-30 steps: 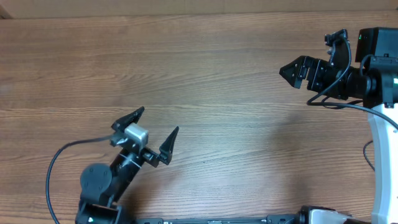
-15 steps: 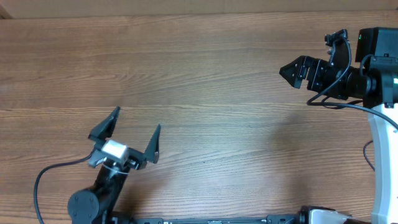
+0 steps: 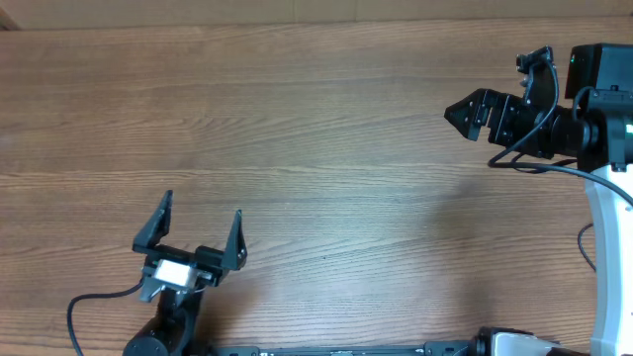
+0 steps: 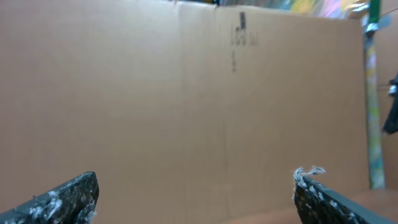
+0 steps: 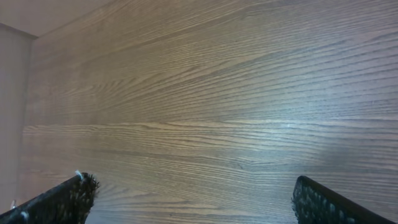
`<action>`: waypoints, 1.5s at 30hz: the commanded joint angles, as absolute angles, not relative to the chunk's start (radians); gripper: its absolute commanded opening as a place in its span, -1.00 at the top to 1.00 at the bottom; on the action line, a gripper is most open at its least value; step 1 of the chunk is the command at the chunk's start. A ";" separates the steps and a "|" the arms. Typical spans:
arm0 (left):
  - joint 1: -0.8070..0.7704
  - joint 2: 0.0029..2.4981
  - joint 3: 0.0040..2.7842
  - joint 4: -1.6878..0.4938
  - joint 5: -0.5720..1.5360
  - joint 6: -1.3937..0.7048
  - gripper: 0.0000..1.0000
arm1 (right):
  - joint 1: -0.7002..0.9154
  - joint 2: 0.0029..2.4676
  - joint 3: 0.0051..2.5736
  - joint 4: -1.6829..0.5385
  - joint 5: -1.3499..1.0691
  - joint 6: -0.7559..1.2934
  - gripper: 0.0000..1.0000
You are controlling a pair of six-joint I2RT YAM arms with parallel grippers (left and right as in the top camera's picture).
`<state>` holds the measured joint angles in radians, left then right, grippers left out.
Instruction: Untangle cables
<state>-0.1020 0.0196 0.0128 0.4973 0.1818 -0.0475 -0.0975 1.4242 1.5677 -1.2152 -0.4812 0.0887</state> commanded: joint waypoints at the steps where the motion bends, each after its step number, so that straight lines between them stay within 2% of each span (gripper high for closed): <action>1: -0.086 0.003 0.004 0.497 0.142 -0.020 -0.99 | -0.096 1.423 1.562 -1.210 -0.472 0.081 -1.00; 8: -0.077 0.003 0.004 0.367 0.046 -0.022 -0.99 | -0.096 1.423 1.562 -1.210 -0.472 0.081 -1.00; 20: -0.063 0.003 0.005 -0.087 0.022 -0.036 -0.99 | -0.096 1.423 1.562 -1.210 -0.472 0.081 -1.00; 45: -0.059 0.003 0.005 -0.078 0.025 -0.033 -0.98 | -0.096 1.423 1.562 -1.210 -0.472 0.080 -1.00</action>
